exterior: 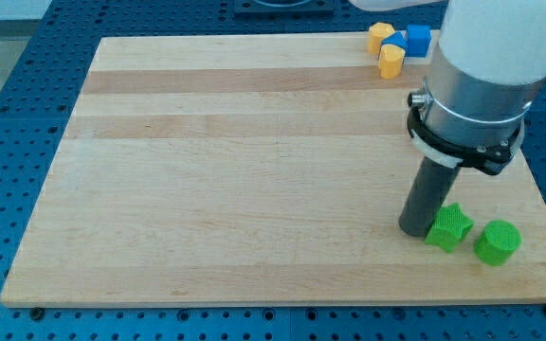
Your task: Slide the arm to the bottom of the heart
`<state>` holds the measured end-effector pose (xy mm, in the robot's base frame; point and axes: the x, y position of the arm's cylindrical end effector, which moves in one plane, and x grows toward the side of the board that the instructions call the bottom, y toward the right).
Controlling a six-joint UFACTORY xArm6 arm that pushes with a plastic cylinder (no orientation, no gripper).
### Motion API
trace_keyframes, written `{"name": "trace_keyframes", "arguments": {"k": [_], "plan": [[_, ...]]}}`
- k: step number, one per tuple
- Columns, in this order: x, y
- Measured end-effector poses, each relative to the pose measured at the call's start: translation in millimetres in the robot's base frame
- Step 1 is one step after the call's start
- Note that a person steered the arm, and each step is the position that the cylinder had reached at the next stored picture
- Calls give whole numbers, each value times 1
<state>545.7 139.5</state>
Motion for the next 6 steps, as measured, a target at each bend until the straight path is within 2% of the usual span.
{"name": "trace_keyframes", "arguments": {"k": [1, 2, 3, 5, 6], "plan": [[-24, -41], [-94, -51], [-149, -29], [-154, -28], [-189, -13]]}}
